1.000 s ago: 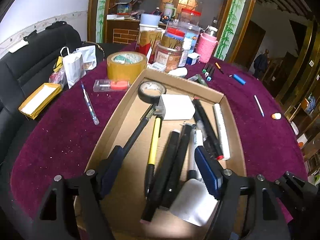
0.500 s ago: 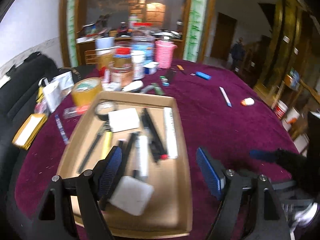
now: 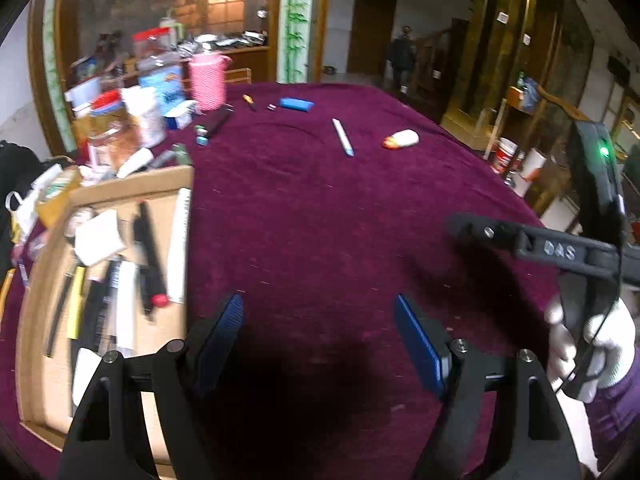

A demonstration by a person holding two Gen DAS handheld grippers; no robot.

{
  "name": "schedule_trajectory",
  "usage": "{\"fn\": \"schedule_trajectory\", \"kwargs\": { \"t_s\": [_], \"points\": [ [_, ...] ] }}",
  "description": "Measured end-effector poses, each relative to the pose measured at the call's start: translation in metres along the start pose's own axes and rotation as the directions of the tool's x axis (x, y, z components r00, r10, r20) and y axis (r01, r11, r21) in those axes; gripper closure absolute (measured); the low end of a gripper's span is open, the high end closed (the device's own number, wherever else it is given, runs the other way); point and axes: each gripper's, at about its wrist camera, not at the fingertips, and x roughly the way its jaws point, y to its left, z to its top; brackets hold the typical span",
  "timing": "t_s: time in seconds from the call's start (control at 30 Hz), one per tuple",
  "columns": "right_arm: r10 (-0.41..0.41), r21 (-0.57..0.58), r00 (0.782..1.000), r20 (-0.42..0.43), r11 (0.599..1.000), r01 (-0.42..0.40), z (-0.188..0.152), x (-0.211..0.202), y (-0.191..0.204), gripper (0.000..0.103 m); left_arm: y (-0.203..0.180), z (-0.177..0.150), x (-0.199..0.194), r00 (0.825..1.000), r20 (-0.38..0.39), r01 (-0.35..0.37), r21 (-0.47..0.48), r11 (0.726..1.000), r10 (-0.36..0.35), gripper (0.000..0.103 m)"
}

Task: Organize rigid objects
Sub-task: 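Withdraw both tools from the tray back over the table, then grasp the white glue bottle with orange cap using the right tool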

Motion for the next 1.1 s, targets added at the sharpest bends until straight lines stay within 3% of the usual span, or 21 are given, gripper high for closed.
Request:
{"fn": "schedule_trajectory", "kwargs": {
  "t_s": [0.33,0.73,0.9,1.1],
  "points": [
    [-0.056,0.057,0.998,0.0,0.997,0.056,0.017,0.008,-0.026,0.029,-0.019,-0.012,0.03,0.997,-0.068,0.051,0.024,0.998,-0.049,0.026],
    [-0.145,0.1,0.989,0.007,0.985,0.143,0.06,0.026,-0.051,0.028,-0.013,-0.018,0.063,0.986,-0.133,0.099,-0.041,0.994,-0.104,0.026],
    [-0.18,0.199,0.984,-0.005,0.964,0.178,0.093,0.048,-0.077,0.028,-0.018,-0.019,0.065,0.986,-0.125,0.107,-0.019,0.994,-0.109,0.017],
    [-0.266,0.223,0.964,-0.003,0.939,0.26,0.133,0.086,-0.095,0.028,-0.025,-0.02,0.068,0.988,-0.134,0.087,0.02,0.996,-0.083,0.011]
  ]
}}
